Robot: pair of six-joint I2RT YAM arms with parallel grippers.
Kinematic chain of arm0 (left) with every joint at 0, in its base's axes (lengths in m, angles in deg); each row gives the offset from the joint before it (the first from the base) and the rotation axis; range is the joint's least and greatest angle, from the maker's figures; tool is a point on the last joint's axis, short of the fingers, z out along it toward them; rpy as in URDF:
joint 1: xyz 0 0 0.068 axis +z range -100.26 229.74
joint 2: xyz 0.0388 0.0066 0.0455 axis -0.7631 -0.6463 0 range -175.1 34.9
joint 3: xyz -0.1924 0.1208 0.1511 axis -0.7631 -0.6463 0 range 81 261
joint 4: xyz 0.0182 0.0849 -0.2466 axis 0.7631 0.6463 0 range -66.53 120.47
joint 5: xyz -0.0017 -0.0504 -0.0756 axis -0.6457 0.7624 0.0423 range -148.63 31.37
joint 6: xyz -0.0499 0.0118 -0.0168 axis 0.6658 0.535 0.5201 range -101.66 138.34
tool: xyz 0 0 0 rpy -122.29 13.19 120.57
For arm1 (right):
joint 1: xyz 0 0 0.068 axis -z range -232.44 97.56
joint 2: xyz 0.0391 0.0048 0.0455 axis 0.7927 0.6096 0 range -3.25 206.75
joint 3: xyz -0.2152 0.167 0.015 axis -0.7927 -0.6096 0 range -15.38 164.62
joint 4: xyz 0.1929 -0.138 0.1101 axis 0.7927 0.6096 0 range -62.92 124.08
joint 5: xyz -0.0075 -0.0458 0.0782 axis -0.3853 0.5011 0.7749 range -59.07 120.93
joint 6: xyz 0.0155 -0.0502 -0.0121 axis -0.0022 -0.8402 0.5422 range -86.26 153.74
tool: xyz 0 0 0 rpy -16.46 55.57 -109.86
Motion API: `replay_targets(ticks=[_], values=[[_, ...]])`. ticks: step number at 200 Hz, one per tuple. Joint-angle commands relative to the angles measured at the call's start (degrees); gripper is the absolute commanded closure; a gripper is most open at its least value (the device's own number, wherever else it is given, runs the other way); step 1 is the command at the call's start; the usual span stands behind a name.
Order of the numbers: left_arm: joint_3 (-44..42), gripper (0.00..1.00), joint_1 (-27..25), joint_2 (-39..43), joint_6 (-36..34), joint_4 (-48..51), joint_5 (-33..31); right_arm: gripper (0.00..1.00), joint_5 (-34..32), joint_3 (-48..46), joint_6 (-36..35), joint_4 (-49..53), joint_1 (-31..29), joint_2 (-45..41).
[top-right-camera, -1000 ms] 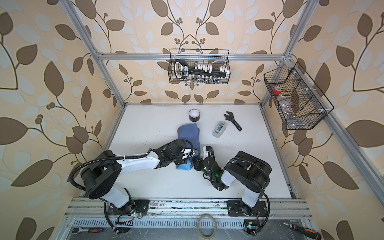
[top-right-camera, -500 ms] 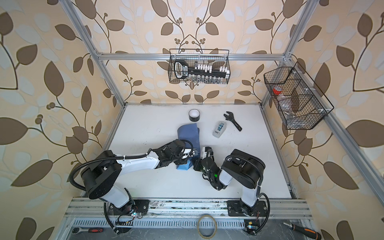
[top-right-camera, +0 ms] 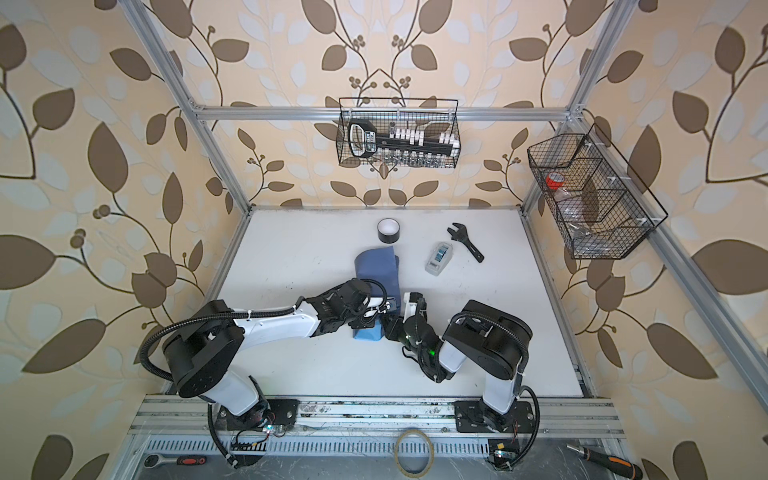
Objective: Wrap the gift box in paper
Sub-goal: 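Hold the paper flap up with the left gripper while the right holds the box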
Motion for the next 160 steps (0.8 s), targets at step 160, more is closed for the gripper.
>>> replay_targets(ticks=[160], values=[[0.8, 0.14, -0.5, -2.0, -2.1, 4.2, 1.7, 0.82, 0.4, 1.4, 4.5, 14.9, -2.9, -0.6]])
